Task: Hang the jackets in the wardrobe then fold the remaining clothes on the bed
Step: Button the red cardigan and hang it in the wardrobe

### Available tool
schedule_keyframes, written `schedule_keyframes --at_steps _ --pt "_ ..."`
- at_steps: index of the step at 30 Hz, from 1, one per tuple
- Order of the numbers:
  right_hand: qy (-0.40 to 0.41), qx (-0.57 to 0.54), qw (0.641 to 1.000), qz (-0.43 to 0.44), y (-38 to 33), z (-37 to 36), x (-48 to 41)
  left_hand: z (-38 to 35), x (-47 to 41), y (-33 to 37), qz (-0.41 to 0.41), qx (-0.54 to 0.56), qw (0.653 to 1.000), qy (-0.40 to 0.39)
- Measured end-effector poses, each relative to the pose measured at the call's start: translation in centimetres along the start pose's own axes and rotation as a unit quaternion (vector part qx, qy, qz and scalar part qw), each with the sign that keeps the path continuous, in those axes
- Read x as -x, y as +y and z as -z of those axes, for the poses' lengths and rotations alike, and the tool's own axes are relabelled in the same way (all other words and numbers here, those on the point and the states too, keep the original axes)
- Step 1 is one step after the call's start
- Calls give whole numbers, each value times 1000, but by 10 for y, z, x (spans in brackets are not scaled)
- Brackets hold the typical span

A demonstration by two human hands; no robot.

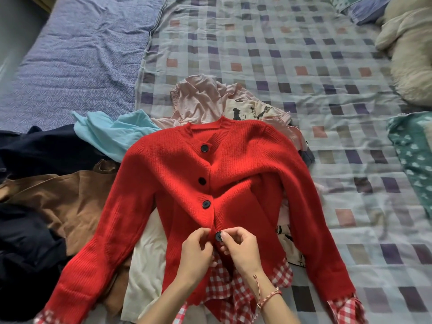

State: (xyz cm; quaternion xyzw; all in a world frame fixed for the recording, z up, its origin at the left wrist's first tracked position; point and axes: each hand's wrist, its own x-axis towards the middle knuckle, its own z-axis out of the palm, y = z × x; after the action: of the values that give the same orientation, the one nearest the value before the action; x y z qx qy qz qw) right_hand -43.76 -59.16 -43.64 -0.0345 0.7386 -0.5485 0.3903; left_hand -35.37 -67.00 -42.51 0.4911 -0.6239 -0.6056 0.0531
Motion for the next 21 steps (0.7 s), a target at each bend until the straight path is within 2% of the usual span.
schedule_keyframes --at_steps 7,11,18,21 --pt "10 111 992 56 3 -1 1 4 4 2 28 30 999 -18" --pt "-4 113 992 58 4 1 1 14 -5 2 42 57 997 -41" --pt "0 101 994 48 9 -1 2 18 -14 2 113 100 982 -114" --pt "-1 88 996 35 5 -5 5 15 -16 -3 81 60 992 -70"
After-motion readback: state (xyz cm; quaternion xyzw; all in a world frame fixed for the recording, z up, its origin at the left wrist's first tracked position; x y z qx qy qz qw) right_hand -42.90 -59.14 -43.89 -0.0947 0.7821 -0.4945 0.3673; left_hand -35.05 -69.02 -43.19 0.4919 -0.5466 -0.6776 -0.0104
